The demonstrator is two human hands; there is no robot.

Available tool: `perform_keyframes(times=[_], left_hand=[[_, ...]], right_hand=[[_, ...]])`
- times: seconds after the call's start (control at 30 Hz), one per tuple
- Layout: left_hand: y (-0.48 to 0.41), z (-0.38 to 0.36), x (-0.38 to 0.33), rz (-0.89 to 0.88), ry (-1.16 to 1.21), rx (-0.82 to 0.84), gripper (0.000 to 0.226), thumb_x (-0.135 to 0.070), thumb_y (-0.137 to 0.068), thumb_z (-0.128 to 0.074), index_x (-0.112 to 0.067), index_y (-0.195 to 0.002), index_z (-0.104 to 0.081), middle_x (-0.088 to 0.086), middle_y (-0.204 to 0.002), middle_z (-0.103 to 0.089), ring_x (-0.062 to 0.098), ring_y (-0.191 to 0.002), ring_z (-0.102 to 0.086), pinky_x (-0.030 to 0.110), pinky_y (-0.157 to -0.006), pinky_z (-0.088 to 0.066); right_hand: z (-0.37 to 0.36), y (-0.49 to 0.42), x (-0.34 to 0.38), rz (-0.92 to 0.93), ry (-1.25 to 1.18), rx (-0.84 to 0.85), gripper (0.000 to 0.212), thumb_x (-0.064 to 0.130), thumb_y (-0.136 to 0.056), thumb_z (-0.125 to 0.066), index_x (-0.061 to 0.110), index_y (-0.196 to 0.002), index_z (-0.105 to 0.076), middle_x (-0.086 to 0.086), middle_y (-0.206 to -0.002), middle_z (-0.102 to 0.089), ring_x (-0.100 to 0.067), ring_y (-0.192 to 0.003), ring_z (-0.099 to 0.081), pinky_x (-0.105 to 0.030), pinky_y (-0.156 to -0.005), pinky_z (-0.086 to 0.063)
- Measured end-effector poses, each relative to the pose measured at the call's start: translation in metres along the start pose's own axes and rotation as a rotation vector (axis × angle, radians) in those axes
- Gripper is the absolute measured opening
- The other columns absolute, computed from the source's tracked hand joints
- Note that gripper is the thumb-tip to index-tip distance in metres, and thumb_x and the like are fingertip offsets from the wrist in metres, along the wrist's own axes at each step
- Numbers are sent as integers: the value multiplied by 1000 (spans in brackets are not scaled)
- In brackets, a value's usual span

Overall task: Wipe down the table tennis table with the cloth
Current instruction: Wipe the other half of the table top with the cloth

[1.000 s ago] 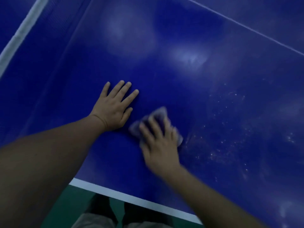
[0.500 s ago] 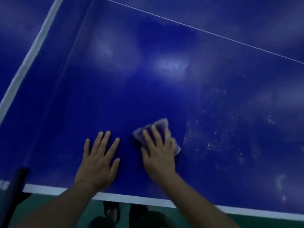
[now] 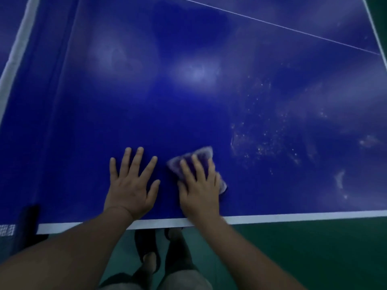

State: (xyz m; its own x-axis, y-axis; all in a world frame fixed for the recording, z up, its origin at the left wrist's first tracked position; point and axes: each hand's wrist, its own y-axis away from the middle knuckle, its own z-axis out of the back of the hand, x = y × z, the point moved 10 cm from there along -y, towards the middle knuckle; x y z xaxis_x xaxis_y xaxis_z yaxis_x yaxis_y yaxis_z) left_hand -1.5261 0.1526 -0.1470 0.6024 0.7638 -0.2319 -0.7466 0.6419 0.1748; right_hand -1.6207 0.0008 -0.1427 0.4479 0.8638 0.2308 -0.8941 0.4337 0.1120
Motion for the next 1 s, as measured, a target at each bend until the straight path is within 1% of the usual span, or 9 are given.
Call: perform_keyframes(times=[0.1, 0.2, 0.37, 0.43, 0.63, 0.77, 0.87, 0.93, 1.0], left_hand=[[3, -3, -14, -144, -48, -8, 68, -54, -95, -30, -19, -152, -42, 13, -164, -24, 34, -153, -13, 66, -119, -9], [5, -4, -21, -213, -80, -7, 66, -55, -96, -29, -22, -152, -42, 10, -164, -25, 34, -153, -14, 66, -118, -11], [6, -8, -32, -291, -136, 16, 61, -54, -100, -24, -27, -153, -39, 6, -164, -24, 33, -153, -14, 66, -118, -12], [7, -8, -38, -338, -151, 11, 60, -52, -100, -23, -27, -151, -42, 6, -163, -26, 34, -152, -18, 67, -118, -14], [7, -6, -51, -430, -246, 13, 61, -50, -100, -23, -23, -149, -47, 11, -158, -37, 37, -148, -29, 65, -118, -19], [3, -8, -54, -419, -313, 70, 63, -52, -100, -17, -25, -151, -42, 10, -158, -39, 35, -147, -32, 63, -119, -19], [1, -4, -59, -369, -276, 55, 63, -50, -98, -24, -20, -143, -55, 13, -150, -48, 38, -141, -41, 63, -117, -21], [-4, 0, -70, -272, -195, 27, 63, -49, -96, -27, -15, -136, -61, 16, -146, -52, 38, -138, -43, 62, -117, -20], [-12, 1, -83, -137, -80, -1, 65, -50, -95, -26, -13, -138, -59, 15, -149, -48, 35, -142, -38, 61, -119, -17]], right_hand=[[-1, 71, 0, 203, 17, 53, 58, 49, -96, -50, 42, -152, -38, 10, -164, -28, -33, -153, -20, -58, -110, -34], [15, 52, -33, 279, 90, 87, 54, 48, -95, -51, 36, -147, -48, 7, -161, -36, -33, -149, -28, -57, -103, -42], [17, 3, -60, -140, 36, 26, 55, 49, -101, -43, 39, -154, -35, 9, -166, -22, -32, -153, -11, -58, -113, -28], [10, 22, -44, -226, 37, -17, 55, 49, -100, -39, 37, -154, -37, 6, -165, -26, -37, -152, -17, -62, -110, -31], [10, 59, -44, 244, 134, 124, 54, 48, -100, -38, 35, -152, -39, 4, -164, -31, -35, -150, -25, -59, -103, -43], [26, 8, -112, -66, 91, 114, 55, 50, -105, -33, 42, -158, -20, 11, -169, -8, -28, -154, 0, -56, -117, -22], [20, 22, -99, -227, 27, 31, 56, 46, -104, -36, 39, -158, -22, 7, -169, -11, -35, -154, -3, -62, -115, -21], [17, 50, -74, -104, 17, 9, 55, 44, -100, -43, 37, -154, -35, 3, -166, -26, -40, -150, -20, -64, -108, -31], [16, 64, -65, 167, 63, 55, 55, 45, -97, -44, 36, -152, -41, 3, -163, -33, -40, -147, -30, -61, -105, -39]])
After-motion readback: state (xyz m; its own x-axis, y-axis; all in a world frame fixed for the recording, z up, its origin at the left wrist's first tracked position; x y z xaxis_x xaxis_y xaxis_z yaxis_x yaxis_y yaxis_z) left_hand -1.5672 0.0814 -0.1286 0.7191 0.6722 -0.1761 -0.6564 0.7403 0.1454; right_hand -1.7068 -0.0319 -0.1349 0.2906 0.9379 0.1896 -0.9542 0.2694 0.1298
